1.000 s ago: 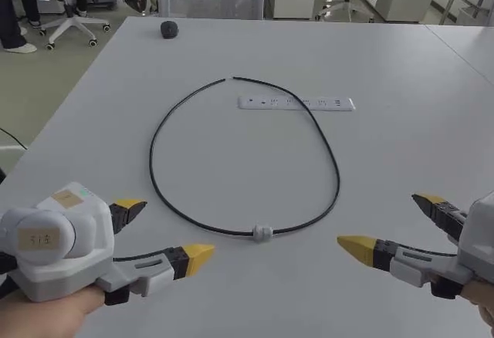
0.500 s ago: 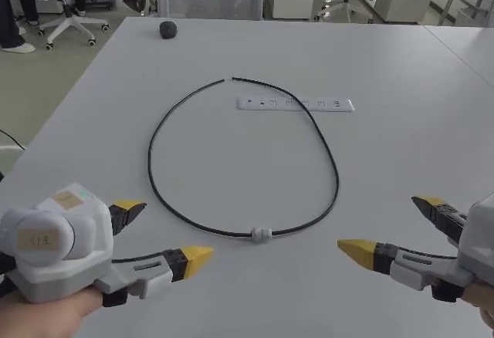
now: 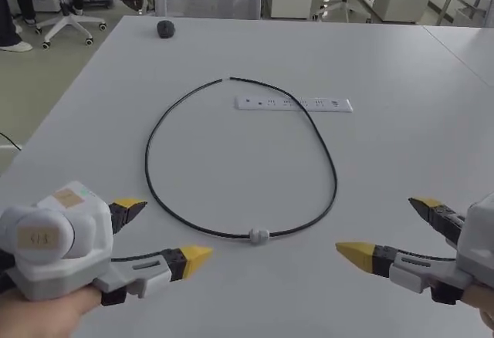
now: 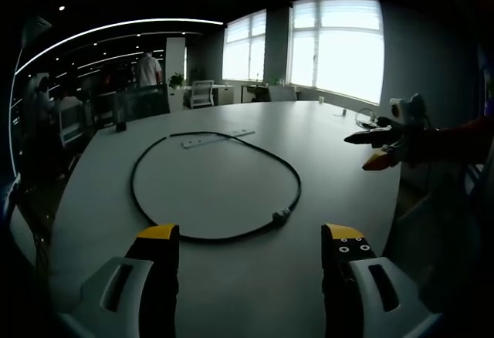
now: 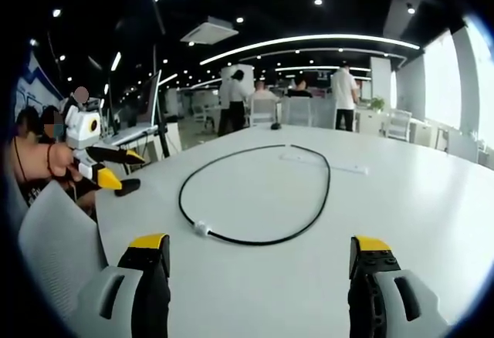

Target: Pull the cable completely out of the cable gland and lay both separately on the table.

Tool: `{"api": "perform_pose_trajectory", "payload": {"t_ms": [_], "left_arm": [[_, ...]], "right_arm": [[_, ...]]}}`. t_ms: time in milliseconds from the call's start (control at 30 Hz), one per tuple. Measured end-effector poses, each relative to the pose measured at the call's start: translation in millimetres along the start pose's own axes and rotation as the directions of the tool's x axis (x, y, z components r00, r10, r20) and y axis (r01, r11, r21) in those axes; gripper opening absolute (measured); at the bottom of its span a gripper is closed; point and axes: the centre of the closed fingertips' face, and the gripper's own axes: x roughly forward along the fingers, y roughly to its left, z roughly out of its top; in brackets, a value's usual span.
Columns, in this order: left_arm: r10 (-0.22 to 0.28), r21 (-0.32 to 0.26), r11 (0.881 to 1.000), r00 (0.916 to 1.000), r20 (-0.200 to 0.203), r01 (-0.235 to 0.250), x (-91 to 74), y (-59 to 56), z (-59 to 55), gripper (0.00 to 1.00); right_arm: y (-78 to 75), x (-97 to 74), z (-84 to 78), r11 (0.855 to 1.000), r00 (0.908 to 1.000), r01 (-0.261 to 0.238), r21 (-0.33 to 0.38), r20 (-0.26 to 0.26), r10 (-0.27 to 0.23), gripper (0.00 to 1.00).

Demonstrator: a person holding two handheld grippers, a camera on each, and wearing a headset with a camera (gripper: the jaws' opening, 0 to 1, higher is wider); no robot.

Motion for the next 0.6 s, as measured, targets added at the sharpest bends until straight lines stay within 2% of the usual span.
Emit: {"api": "perform_pose_trajectory", "payload": {"t_ms": [600], "left_arm": [[0.003,0.003,1.0,1.0,0.001,-0.003,-0.9,-0.6,-0.2,0.76]], "right_arm": [[8.5,4.2,-0.5,0.999,0.9994,-0.031,-0.025,-0.017,0.03,0.96]]}}
